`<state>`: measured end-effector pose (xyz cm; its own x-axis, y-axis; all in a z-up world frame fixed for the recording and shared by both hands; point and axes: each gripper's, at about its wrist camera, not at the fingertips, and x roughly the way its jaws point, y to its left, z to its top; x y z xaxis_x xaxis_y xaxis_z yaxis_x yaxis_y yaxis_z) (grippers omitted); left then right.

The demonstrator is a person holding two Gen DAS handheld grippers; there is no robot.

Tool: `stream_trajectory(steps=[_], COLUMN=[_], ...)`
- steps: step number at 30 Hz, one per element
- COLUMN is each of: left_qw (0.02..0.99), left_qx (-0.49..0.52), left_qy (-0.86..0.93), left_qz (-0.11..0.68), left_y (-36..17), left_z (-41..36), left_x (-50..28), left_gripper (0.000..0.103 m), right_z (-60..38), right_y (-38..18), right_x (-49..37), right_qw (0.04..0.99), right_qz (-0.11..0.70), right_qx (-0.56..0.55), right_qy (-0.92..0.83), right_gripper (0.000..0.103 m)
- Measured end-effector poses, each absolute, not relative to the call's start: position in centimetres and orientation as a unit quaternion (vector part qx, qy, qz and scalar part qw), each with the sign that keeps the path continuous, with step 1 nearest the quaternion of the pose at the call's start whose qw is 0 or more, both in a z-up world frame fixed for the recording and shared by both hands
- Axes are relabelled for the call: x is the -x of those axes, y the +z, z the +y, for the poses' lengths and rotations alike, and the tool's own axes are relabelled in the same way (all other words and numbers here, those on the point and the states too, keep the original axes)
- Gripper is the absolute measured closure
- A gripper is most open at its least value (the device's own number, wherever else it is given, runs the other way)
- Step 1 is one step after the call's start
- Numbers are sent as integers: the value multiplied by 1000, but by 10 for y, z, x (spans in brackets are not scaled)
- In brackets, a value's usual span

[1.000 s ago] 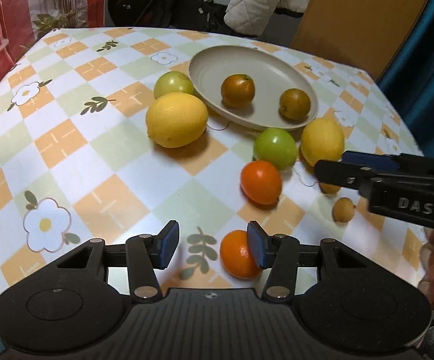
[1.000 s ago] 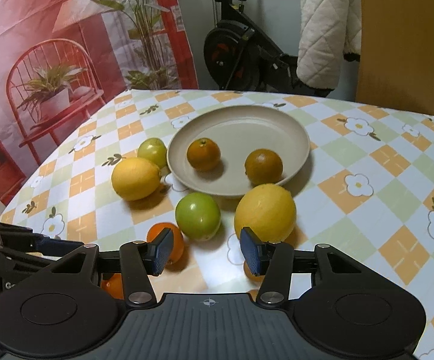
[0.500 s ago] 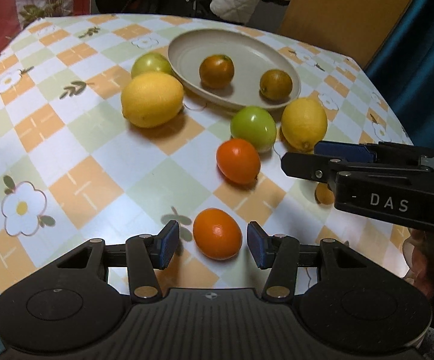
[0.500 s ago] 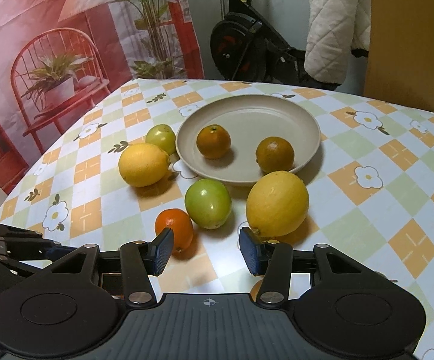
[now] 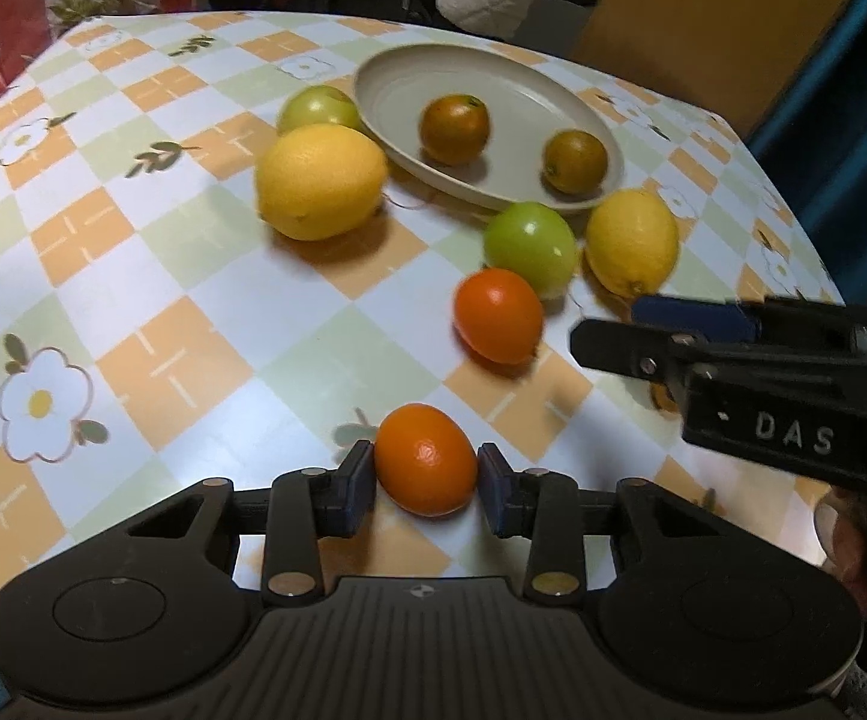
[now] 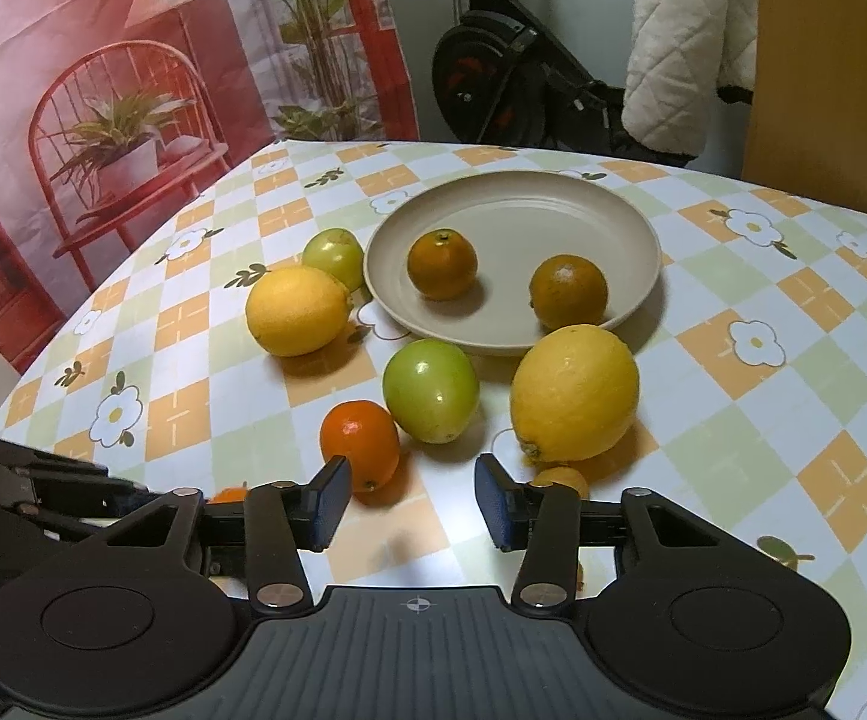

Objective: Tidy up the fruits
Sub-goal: 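Grasp a bright orange mandarin with the right tool while the left tool grasps another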

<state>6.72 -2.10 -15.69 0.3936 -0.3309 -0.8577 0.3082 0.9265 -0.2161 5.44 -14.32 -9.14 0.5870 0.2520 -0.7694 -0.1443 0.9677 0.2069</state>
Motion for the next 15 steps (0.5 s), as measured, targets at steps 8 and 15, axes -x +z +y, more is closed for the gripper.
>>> stream_trajectory(steps=[8,15], left_qw=[843,850], left_qx=[31,40], left_qy=[-155,-140], left_qz=[514,507], left_y=[-155,-152], left_z=[3,16], left_x=[-83,-90], left_gripper=[64,64], right_z=[-120,-112], right_y=[-92,-99], right_x=[-67,-81], right_qw=[884,878], right_qz=[443,458], right_qx=[-33,-27], right_qy=[147,138], right_gripper=[71,71])
